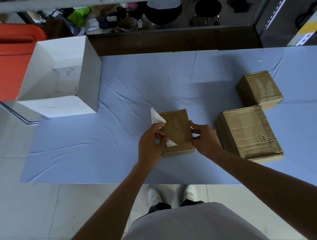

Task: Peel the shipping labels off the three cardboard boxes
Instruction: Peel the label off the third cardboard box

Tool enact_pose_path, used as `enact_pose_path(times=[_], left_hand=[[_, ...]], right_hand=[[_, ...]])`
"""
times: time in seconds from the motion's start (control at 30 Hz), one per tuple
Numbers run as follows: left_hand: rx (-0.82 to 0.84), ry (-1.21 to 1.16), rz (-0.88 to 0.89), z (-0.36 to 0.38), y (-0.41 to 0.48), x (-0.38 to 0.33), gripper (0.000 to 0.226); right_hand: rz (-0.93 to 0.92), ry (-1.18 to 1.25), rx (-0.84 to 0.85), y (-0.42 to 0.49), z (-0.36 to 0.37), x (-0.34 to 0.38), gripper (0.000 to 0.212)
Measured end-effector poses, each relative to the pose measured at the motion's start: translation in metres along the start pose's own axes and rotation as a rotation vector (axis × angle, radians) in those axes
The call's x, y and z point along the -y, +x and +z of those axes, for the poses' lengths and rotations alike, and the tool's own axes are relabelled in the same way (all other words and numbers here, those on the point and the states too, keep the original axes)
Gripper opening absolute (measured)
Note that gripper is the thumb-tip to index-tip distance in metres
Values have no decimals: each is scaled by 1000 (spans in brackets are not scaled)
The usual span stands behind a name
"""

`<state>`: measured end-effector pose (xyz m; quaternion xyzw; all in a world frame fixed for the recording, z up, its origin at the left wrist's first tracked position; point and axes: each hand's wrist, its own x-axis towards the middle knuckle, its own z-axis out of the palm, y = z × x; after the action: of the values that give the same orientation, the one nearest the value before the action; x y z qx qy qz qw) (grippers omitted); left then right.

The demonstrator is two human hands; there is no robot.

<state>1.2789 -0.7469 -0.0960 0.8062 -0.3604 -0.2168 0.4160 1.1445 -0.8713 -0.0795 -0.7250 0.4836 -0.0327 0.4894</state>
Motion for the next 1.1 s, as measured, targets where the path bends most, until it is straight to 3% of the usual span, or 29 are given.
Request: enact_pose_path(times=[1.1], left_hand=[[95,369,-4,8,0,-9,26]], right_hand=[[-23,32,10,-5,5,-1,65]])
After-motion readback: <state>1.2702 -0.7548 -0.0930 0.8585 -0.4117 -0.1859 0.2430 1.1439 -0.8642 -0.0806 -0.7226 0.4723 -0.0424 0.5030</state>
